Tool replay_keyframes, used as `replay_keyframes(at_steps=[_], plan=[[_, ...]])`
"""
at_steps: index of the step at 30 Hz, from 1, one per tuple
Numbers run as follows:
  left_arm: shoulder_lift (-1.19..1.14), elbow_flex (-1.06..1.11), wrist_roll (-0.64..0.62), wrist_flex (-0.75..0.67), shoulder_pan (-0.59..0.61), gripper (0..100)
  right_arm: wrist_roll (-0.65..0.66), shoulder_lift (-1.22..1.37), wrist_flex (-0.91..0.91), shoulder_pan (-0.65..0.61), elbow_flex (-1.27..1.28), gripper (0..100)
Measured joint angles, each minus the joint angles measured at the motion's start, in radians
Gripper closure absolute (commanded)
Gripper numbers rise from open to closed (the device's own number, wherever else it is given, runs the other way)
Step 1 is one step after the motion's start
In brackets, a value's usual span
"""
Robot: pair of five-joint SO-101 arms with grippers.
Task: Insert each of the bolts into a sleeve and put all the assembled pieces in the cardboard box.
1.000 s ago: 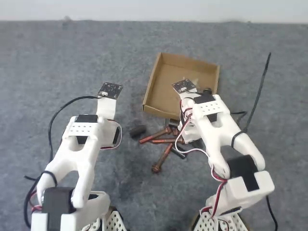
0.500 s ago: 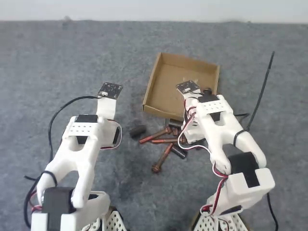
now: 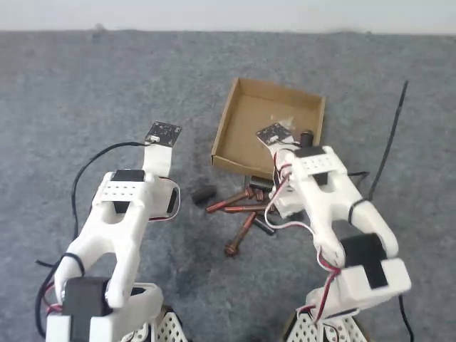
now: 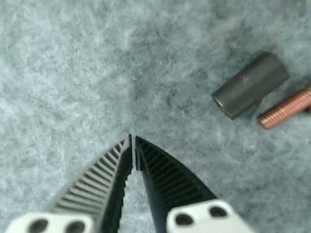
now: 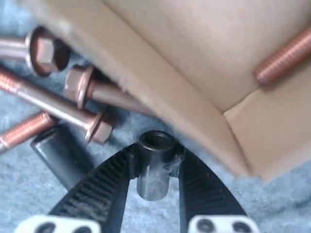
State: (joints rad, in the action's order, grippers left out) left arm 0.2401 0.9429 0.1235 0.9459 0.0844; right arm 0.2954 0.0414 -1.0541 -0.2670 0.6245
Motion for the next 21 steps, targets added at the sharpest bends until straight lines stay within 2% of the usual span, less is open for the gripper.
replay_keyframes(at_steps=[4,21], plan=[[0.0,0.0,0.0,0.0,0.0,99,0.002,-0.081,0.031,-0.012,0.094,85.2],[0.0,0.0,0.0,0.0,0.0,99,0.006,-0.092,0.068,-0.012,0.109,86.1]])
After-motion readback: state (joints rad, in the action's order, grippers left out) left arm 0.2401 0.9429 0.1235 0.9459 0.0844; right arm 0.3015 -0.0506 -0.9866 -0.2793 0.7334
